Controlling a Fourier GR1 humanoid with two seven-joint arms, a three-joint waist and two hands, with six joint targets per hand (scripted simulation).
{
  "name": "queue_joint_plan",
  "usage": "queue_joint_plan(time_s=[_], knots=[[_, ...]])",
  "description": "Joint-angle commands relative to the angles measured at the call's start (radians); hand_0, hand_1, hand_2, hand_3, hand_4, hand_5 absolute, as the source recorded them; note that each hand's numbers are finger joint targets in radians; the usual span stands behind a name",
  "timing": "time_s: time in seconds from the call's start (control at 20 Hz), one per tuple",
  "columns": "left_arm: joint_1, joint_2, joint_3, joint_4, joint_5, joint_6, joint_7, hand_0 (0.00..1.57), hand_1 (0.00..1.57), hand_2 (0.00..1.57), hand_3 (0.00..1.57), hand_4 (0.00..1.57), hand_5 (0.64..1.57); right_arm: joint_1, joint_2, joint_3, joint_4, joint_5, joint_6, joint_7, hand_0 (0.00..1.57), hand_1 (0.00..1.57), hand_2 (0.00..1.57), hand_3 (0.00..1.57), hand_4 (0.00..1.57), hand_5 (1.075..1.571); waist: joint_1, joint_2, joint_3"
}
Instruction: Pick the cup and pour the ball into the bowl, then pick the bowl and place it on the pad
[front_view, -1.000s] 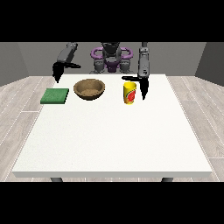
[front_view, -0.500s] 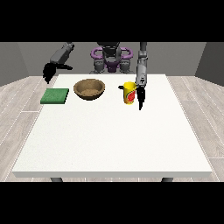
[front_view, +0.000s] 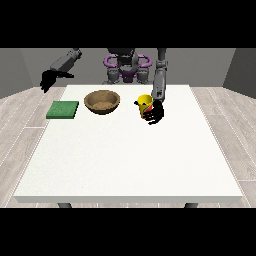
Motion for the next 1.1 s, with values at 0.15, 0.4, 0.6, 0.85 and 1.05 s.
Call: queue_joint_plan(time_s=[0.15, 0.4, 0.6, 0.85, 1.05], knots=[[-0.018, 0.068, -0.069, 0.057, -0.171, 0.192, 0.166, 1.32, 1.32, 1.57, 1.57, 1.04, 1.541, 0.023, -0.013, -0.003, 0.092, -0.001, 0.031, 0.011, 0.0, 0.0, 0.0, 0.37, 0.0, 1.57, -0.006, -0.096, -0.0222], [-0.056, 0.061, -0.246, 0.058, -0.425, 0.358, 0.405, 1.38, 1.38, 1.57, 1.57, 1.02, 1.544, 0.014, 0.005, 0.002, 0.232, 0.012, 0.031, 0.014, 0.0, 0.0, 0.27, 0.36, 0.0, 1.569, 0.011, -0.245, -0.0178], [-0.075, 0.07, -0.37, 0.143, -0.643, 0.415, 0.58, 1.36, 1.36, 1.57, 1.57, 0.98, 1.557, 0.017, -0.014, -0.005, 0.293, 0.012, 0.05, 0.027, 0.0, 0.0, 0.22, 0.26, 0.31, 1.568, 0.012, -0.318, -0.0174], [-0.163, -0.077, -0.514, 0.192, -0.872, 0.401, 0.862, 1.36, 1.36, 1.57, 1.57, 0.97, 1.559, 0.06, -0.053, -0.064, 0.445, 0.018, 0.064, -0.058, 0.0, 0.0, 0.11, 0.28, 0.5, 1.564, 0.114, -0.391, -0.0197], [-0.25, -0.142, -0.623, 0.237, -1.024, 0.331, 1.047, 1.33, 1.33, 1.57, 1.57, 0.91, 1.562, 0.053, -0.079, -0.068, 0.496, 0.019, 0.085, -0.041, 0.0, 0.0, 0.13, 0.19, 0.66, 1.547, 0.124, -0.434, -0.0204]])
